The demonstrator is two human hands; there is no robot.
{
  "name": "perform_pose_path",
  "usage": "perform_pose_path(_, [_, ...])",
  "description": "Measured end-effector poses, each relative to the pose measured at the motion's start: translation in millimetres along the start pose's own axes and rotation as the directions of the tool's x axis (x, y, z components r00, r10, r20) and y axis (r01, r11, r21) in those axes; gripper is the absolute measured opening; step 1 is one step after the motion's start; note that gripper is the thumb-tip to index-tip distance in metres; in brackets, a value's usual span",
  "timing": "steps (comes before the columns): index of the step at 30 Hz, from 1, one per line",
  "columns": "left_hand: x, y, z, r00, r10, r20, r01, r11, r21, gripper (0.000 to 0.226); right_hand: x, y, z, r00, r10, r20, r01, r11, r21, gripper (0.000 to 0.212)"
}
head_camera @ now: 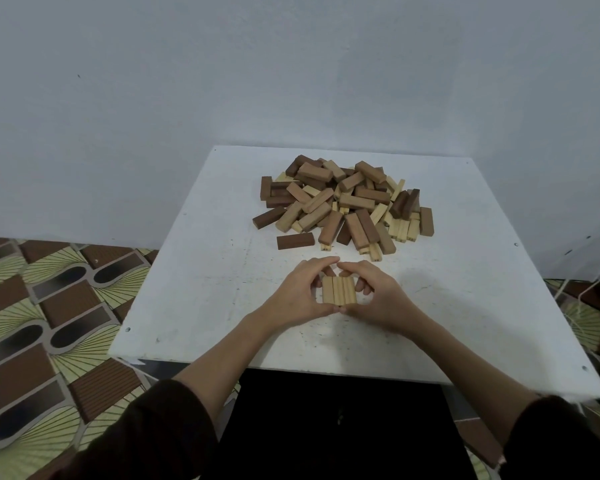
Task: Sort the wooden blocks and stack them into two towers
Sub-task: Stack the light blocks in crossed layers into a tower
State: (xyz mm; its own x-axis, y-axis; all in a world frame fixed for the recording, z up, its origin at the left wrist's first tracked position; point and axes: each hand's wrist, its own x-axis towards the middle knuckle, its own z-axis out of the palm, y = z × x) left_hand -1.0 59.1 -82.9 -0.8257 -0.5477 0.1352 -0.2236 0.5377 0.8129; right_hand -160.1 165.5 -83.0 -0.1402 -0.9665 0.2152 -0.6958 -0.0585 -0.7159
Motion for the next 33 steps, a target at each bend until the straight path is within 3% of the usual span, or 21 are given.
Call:
perform_pose_path(6, [-3.3, 0.5, -1.9, 1.0, -0.011, 0.008, 0.011, 1.0, 0.02, 0.082, -1.6, -0.7, -1.1, 1.0, 0.015, -0.002, -0.015, 1.0, 0.01, 0.082])
perform_pose_path(33, [-4.8, 0.9, 1.1, 0.999, -0.034, -0.004, 0.034, 0.998, -0.055, 0.083, -1.8, 2.6, 2.0, 0.997, -0.078, -0.031, 0.078, 0.997, 0.022, 0.074])
